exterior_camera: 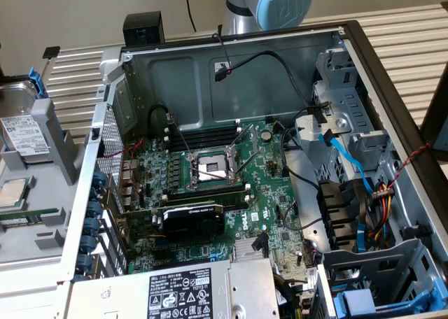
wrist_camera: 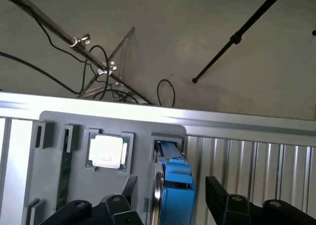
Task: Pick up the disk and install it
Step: 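Pick up the disk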
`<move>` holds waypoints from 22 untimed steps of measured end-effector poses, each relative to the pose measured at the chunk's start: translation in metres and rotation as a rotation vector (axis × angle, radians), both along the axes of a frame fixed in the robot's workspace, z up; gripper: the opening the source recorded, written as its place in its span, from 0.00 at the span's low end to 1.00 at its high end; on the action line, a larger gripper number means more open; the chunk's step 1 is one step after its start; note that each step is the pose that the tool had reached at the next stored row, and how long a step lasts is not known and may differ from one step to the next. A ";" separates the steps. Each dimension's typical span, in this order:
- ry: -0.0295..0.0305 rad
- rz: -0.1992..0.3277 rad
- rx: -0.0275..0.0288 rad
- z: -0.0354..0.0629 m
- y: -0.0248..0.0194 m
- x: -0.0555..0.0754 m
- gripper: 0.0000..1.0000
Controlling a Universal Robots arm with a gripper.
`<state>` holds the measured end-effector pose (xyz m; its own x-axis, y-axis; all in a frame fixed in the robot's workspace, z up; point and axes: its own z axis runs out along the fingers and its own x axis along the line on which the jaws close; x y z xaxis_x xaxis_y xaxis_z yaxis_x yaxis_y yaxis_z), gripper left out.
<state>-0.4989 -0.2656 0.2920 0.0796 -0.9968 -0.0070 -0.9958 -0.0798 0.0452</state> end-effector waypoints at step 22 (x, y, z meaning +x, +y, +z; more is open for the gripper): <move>0.0020 -0.027 0.0120 -0.0091 0.0000 -0.001 0.66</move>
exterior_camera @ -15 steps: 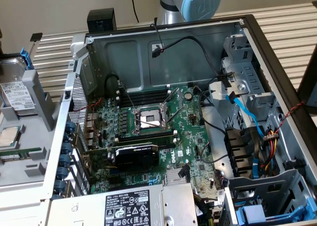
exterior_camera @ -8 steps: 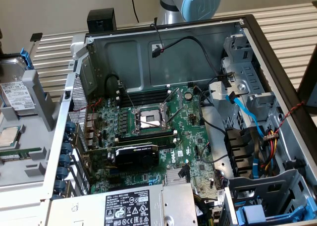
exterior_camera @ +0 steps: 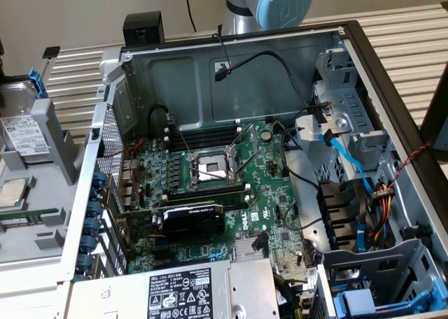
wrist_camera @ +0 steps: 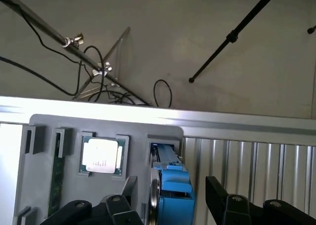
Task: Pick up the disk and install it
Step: 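Pick up the disk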
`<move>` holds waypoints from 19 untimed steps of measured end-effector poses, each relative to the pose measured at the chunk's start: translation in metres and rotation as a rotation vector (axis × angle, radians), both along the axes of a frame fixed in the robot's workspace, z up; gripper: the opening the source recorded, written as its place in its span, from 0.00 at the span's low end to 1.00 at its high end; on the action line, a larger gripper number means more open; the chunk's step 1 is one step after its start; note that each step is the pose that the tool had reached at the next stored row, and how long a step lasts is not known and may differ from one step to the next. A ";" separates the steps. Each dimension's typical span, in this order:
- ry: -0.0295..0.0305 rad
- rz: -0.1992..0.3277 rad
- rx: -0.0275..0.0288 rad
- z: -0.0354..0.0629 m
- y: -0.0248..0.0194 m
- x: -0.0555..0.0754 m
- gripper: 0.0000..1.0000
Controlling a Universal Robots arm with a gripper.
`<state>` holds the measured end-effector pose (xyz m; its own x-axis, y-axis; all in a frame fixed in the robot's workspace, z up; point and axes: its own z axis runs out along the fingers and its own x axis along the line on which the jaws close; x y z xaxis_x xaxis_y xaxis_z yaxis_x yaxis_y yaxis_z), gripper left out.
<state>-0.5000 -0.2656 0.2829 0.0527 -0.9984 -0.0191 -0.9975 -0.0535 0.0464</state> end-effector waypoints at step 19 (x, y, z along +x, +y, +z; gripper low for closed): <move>-0.0005 -0.025 0.0012 -0.0023 0.0000 0.000 0.66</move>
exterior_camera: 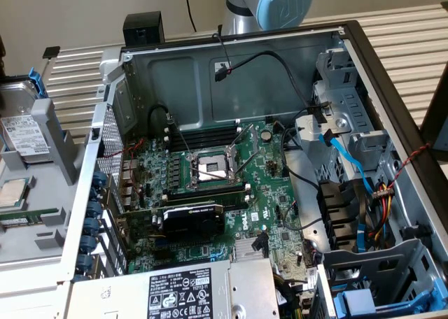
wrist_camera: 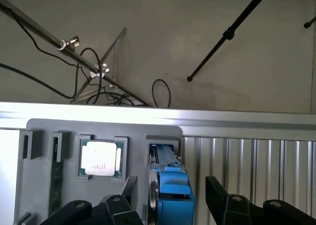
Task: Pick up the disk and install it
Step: 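Pick up the disk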
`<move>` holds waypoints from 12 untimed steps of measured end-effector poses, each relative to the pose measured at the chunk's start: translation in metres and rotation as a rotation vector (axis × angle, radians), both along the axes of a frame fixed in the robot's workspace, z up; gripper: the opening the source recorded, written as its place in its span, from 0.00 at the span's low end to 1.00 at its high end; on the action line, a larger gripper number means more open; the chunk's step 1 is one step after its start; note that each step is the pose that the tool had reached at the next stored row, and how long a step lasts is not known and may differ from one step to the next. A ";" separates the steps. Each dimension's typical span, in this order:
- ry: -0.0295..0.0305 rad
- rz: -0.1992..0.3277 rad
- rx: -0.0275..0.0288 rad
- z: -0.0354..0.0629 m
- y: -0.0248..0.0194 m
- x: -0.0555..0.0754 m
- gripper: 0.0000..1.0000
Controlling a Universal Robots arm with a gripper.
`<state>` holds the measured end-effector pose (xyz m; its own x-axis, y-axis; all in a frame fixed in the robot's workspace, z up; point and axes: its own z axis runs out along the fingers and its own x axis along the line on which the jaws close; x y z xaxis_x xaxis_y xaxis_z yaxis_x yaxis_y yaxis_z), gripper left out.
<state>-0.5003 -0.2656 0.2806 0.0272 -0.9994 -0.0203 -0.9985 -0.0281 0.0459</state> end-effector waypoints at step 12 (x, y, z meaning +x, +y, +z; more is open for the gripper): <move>-0.0001 -0.015 0.0000 -0.0003 0.0001 0.000 0.66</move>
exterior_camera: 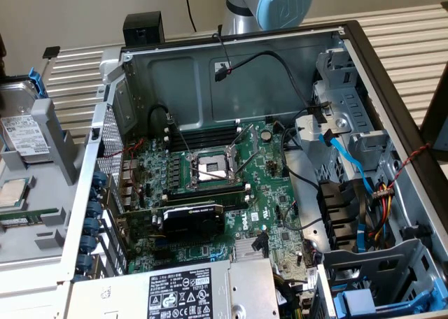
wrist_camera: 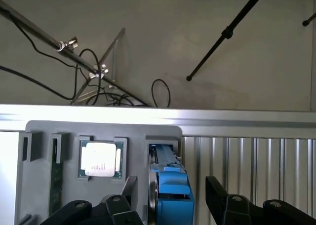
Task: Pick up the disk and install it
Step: 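Pick up the disk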
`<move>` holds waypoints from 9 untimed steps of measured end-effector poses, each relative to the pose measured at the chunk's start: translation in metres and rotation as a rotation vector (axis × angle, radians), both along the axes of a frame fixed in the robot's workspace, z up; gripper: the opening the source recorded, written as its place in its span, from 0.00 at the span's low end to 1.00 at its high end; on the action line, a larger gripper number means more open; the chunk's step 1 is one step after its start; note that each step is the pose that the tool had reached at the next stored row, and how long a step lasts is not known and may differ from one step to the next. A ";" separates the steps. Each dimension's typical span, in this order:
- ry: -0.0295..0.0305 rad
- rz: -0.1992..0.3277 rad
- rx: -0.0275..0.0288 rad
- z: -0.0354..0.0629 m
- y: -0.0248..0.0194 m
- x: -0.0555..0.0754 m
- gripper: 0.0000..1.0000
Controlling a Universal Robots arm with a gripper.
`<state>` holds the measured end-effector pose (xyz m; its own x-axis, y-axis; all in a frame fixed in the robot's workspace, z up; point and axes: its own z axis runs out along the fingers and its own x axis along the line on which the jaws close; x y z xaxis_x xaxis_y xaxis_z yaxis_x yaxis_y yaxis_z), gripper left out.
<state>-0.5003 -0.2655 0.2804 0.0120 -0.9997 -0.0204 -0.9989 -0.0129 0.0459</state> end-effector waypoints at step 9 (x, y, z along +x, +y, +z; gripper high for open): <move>0.0000 -0.008 0.0036 -0.0002 -0.0003 0.000 0.66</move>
